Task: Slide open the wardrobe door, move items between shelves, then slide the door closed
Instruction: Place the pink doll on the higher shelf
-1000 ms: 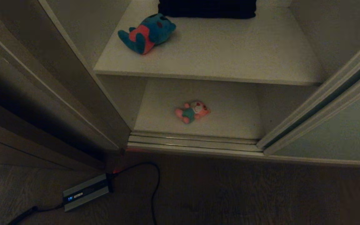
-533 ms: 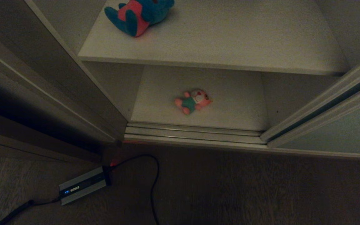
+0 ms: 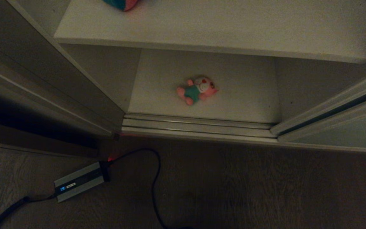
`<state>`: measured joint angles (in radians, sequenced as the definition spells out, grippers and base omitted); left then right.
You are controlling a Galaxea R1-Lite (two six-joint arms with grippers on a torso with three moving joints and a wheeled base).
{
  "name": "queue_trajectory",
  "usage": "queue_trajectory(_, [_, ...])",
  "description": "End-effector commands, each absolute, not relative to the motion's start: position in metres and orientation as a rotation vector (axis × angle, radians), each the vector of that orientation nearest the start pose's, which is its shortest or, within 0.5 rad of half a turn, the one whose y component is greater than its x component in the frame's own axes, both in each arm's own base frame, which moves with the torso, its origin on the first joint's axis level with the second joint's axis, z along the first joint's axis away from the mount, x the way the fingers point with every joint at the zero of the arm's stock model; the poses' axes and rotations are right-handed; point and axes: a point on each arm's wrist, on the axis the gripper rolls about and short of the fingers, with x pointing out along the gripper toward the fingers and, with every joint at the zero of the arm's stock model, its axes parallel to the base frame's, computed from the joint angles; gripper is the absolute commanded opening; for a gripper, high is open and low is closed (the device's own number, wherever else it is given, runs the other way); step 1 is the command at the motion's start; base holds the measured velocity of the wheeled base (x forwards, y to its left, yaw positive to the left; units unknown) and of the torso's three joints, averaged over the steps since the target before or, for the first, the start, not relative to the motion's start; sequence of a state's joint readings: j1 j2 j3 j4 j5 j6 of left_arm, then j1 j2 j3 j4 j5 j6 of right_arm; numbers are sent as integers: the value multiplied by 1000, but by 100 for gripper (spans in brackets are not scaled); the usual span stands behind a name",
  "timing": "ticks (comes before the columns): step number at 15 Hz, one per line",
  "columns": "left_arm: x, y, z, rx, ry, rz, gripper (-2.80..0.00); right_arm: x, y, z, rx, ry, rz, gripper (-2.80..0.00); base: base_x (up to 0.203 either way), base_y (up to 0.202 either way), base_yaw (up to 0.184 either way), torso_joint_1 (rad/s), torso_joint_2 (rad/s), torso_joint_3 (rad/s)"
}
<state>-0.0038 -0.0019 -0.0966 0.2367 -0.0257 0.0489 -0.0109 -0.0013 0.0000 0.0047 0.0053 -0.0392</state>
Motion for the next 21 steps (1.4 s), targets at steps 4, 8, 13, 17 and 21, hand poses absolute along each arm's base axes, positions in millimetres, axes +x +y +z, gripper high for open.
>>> queue_trajectory(4, [-32, 0, 78, 49, 140, -33, -280, -23, 0, 74, -40, 8, -4, -280, 0, 0, 0, 2, 4, -196])
queue_trajectory(8, [-32, 0, 78, 47, 140, -34, -280, -22, 0, 74, -40, 9, -4, -280, 0, 0, 0, 6, 4, -196])
queue_trajectory(13, [-32, 0, 78, 47, 140, -33, -280, -23, 0, 74, -40, 8, -4, -280, 0, 0, 0, 5, 4, -190])
queue_trajectory(17, [-32, -1, 77, 64, 146, -39, -280, -22, 0, 74, -40, 9, -4, -280, 0, 0, 0, 1, 1, -35])
queue_trajectory(21, [-34, 0, 92, 80, 49, -30, -280, -23, 0, 74, -40, 8, -4, -280, 0, 0, 0, 0, 0, 0])
